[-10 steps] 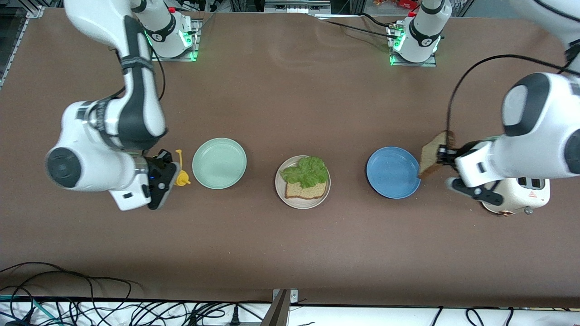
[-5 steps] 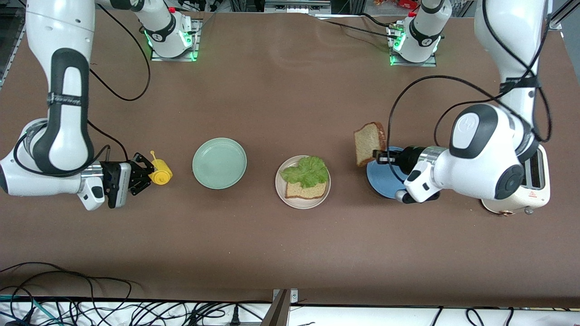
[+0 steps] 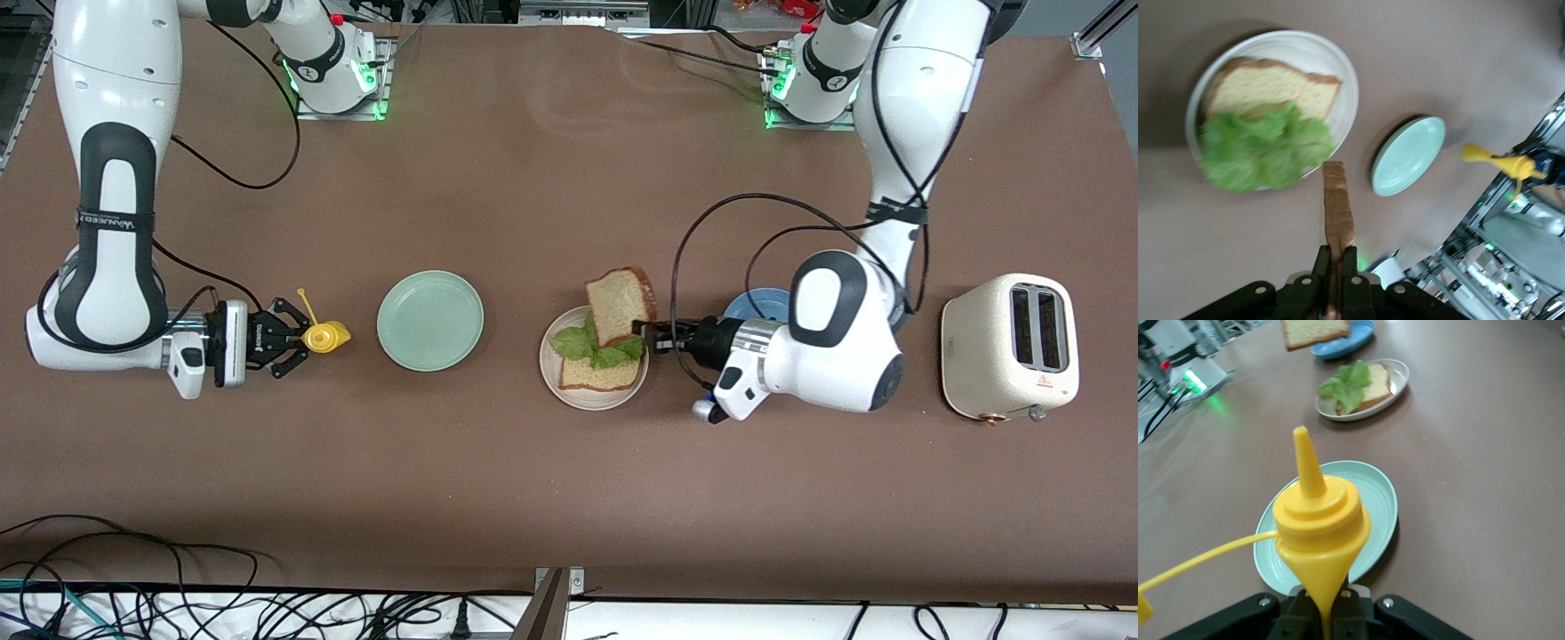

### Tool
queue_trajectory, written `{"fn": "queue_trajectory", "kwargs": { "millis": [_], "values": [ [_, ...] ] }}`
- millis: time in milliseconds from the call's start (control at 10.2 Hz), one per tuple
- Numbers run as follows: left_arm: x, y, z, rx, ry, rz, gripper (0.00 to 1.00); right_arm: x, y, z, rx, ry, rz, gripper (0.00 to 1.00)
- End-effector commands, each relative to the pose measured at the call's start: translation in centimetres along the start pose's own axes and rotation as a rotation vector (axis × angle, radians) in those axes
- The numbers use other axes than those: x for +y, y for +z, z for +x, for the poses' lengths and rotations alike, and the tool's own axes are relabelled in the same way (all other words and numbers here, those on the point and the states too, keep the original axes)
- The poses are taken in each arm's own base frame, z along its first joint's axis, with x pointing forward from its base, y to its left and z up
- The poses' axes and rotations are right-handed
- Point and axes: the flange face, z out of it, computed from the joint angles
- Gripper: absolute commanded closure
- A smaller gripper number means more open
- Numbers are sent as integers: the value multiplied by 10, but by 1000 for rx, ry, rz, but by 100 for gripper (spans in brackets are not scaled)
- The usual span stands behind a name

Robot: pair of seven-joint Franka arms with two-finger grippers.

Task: Make sandwich on beige plate with both arms
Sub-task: 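Lower the bread onto the lettuce while the right gripper releases mustard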

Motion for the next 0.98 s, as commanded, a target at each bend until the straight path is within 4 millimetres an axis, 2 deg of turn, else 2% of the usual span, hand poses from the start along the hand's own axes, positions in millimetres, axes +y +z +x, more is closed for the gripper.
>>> {"fn": "queue_trajectory", "kwargs": {
  "millis": [0, 196, 295, 393, 491, 589, 688, 884],
  "values": [
    [5, 17, 12, 50, 23, -40, 100, -11, 5, -24, 120, -131, 0, 100],
    [1, 37, 19, 69, 16, -31, 100, -21, 11, -56, 190, -179, -18, 100],
    [-1, 41, 22, 82, 19, -32, 100, -24, 15, -67, 217, -189, -13, 100],
    [-2, 48, 24, 83, 22, -38, 100, -26, 15, -73, 223, -197, -15, 100],
    [-3, 52, 25, 80, 27, -42, 100, -26, 16, -76, 222, -193, -14, 92],
    [-3, 55, 25, 74, 23, -49, 100, -26, 17, -77, 222, -191, -13, 58],
    [-5, 57, 26, 69, 15, -63, 100, -26, 17, -78, 221, -191, -11, 1],
    [-7, 61, 29, 64, 13, -73, 100, -27, 17, -83, 215, -182, -2, 0]
  ]
}}
